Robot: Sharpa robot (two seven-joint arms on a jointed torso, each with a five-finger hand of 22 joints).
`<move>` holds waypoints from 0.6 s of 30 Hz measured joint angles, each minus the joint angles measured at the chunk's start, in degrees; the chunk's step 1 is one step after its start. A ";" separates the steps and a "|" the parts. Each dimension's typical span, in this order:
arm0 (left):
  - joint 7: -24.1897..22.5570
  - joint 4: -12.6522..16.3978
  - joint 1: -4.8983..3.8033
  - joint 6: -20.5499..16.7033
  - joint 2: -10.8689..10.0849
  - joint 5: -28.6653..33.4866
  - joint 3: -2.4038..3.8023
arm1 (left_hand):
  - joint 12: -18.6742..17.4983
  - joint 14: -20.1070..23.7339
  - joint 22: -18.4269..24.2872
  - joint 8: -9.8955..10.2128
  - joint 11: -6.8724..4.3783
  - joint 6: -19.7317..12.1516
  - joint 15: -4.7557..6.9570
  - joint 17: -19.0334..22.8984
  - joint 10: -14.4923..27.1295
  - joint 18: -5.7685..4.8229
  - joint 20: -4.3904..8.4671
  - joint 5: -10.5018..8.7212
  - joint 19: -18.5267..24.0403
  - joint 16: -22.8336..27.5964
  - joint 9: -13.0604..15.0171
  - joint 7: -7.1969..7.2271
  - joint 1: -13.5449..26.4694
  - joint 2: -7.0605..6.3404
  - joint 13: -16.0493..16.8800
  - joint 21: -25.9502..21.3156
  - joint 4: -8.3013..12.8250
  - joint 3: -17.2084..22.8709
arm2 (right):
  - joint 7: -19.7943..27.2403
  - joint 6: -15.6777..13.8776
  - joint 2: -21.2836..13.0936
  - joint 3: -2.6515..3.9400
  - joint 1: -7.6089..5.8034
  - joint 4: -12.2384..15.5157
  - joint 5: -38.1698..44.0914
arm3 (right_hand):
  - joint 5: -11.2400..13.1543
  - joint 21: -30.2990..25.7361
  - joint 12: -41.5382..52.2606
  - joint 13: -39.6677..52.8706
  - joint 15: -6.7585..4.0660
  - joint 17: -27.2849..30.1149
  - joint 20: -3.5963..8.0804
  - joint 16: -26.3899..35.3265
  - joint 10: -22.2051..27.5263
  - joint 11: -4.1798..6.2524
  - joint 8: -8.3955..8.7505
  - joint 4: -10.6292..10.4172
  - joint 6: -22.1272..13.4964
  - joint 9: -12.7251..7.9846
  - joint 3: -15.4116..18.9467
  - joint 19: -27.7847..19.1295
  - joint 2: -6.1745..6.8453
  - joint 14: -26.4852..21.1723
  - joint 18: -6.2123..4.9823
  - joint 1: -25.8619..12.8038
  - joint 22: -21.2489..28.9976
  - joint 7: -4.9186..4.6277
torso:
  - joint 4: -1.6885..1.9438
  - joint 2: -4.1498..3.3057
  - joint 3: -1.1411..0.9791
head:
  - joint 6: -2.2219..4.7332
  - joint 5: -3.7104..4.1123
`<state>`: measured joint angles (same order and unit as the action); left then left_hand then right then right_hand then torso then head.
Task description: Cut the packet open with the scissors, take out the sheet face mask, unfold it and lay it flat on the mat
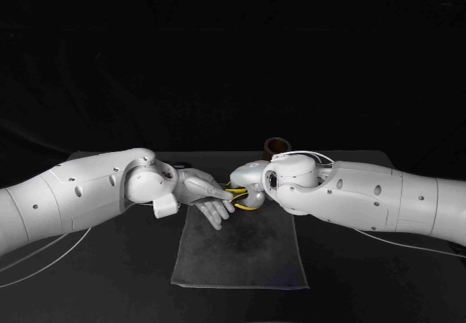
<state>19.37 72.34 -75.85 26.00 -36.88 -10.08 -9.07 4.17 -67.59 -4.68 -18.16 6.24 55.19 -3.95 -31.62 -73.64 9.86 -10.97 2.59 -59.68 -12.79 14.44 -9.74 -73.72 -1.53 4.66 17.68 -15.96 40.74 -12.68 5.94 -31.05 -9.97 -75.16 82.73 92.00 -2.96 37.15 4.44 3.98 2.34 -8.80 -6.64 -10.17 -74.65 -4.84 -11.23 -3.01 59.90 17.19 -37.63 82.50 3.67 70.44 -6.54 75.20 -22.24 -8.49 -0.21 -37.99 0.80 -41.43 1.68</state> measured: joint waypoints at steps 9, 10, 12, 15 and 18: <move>-0.11 0.50 -0.05 -0.64 -0.21 0.91 0.17 | -0.34 1.01 0.00 0.06 0.46 -0.70 -0.26 -0.14 0.46 -0.04 -0.14 0.23 0.14 1.04 0.35 -0.68 2.55 -2.54 -0.15 0.00 1.88 0.01 | 0.17 -1.52 -1.70 -0.02 0.07 1.40 -0.59 | 0.32 -0.90 -0.08 0.06 -0.33 -2.78 0.53 -0.94 -1.15 0.46 -2.05 0.63 0.14 2.79 -1.98 0.06 -1.32 1.16 1.04 -1.72 0.47 0.43 | 0.03 -0.02 -0.01 | -0.09 -0.12; -0.12 0.53 -0.06 -0.80 -0.26 1.04 0.19 | -0.35 1.37 0.05 0.06 0.77 -1.09 -0.44 -0.14 0.79 -0.05 -0.36 0.44 0.37 1.09 0.46 -1.08 3.69 -3.70 -0.21 0.00 1.82 -0.93 | 0.18 -1.74 -1.98 -0.04 0.08 1.61 -0.81 | 0.34 -0.90 -0.16 0.06 -0.32 -2.92 0.53 -1.17 -1.24 0.52 -2.10 1.04 0.12 2.95 -2.40 0.06 -1.32 1.37 1.36 -2.01 0.47 0.46 | 0.03 -0.02 -0.02 | -0.09 -0.14; -0.18 0.54 -0.14 -1.35 -0.49 1.25 0.30 | -0.35 1.98 0.24 0.07 1.20 -1.80 -0.83 -0.14 1.70 -0.06 -0.74 0.61 0.78 1.60 0.72 -1.49 5.90 -5.86 -0.31 -0.36 0.45 -3.72 | 0.21 -2.23 -2.63 -0.15 0.16 1.97 -1.46 | 0.35 -0.90 -0.17 0.05 -0.30 -3.25 0.53 -1.23 -1.71 0.45 -2.31 1.41 0.06 3.24 -2.79 0.06 -1.32 1.79 1.75 -2.31 0.48 0.51 | 0.02 -0.02 -0.03 | -0.09 -0.18; -0.36 0.48 -0.31 -2.34 -0.90 1.50 0.46 | -0.35 3.79 0.59 0.80 1.87 -3.84 -1.58 -0.14 3.97 -0.06 -1.53 0.41 2.18 1.89 0.73 -1.99 10.48 -8.21 -0.46 -1.44 -0.71 -9.73 | 0.26 -2.92 -3.66 -0.31 0.33 2.64 -2.57 | 0.42 -1.32 -0.17 0.05 -0.42 -3.68 0.53 -1.24 -1.99 0.48 -2.53 1.38 0.06 3.69 -2.86 0.06 -1.23 2.44 2.24 -2.83 0.63 0.51 | 0.03 -0.04 -0.04 | -0.05 -0.23; -0.67 0.35 -0.49 -3.87 -1.41 1.59 0.58 | -0.35 4.65 0.62 1.33 2.28 -5.54 -2.05 -0.14 4.96 -0.07 -1.83 0.41 2.48 1.89 0.77 -2.31 13.12 -9.93 -0.46 -1.84 -0.89 -14.11 | 0.53 -3.86 -4.92 -0.41 0.52 3.69 -4.02 | 0.46 -1.33 -0.41 0.05 -0.53 -3.85 0.53 -1.25 -2.29 0.50 -2.71 1.86 0.06 4.05 -3.35 0.06 -1.15 2.80 2.61 -3.06 0.65 0.51 | 0.04 -0.05 -0.07 | -0.01 -0.24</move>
<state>18.69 72.69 -76.34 22.13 -38.29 -8.49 -8.49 3.82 -62.95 -4.06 -16.83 8.51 49.65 -6.00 -31.76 -68.68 9.79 -12.80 3.00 -57.20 -10.90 15.21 -12.06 -60.60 -11.45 4.20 15.84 -16.84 26.63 -12.15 2.08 -35.98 -10.38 -74.64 86.42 87.98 -2.51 35.82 4.04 4.03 1.81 -12.64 -6.11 -11.42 -76.95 -4.34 -13.94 -1.15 59.96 21.24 -40.98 82.56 2.52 73.24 -3.93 72.14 -21.59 -7.98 -0.17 -38.04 0.74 -41.43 1.44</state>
